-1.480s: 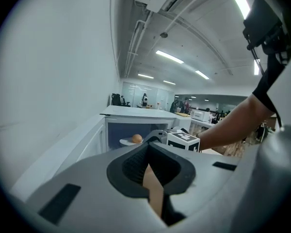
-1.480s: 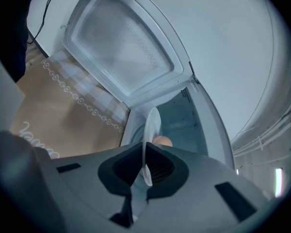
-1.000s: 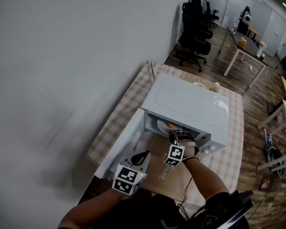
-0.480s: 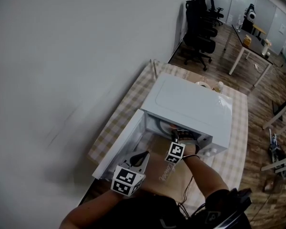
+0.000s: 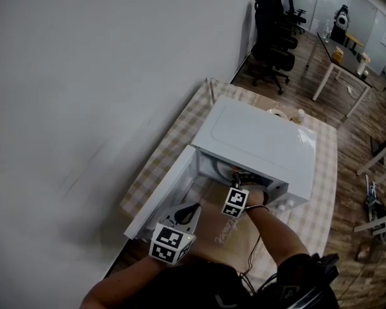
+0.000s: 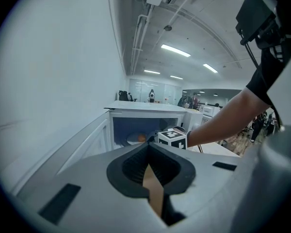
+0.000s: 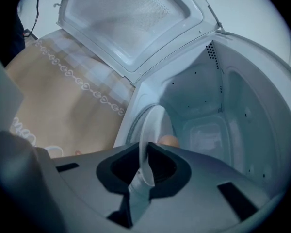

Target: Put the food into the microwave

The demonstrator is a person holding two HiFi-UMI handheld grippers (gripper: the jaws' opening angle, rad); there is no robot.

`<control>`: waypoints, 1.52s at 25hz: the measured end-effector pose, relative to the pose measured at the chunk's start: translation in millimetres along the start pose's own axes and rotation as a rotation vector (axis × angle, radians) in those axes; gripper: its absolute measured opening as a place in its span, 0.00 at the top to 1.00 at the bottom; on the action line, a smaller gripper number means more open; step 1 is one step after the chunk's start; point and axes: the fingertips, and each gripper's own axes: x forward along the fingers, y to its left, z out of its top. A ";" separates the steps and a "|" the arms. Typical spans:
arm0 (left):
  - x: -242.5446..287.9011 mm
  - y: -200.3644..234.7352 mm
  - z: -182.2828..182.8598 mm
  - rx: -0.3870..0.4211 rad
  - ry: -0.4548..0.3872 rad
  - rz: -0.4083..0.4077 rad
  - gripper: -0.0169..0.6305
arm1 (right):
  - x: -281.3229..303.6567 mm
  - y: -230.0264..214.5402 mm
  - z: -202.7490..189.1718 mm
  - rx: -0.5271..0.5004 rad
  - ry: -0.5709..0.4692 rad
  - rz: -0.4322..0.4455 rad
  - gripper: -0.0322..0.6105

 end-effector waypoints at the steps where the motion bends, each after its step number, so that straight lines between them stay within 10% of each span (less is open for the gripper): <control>1: -0.7 -0.2 -0.7 -0.001 0.001 0.000 0.96 | 1.0 2.7 0.0 0.001 0.003 0.009 0.87; 24: -7.3 -2.9 3.0 0.014 -0.020 -0.035 0.96 | -5.4 0.6 3.1 0.042 -0.006 0.087 0.69; 27: -7.9 -1.9 2.0 0.010 -0.020 -0.031 0.96 | -7.6 -3.5 3.6 0.018 -0.024 0.038 0.87; 38: -12.8 1.8 0.3 0.011 -0.022 -0.015 0.96 | 10.4 -9.8 -3.2 0.016 0.020 0.044 0.87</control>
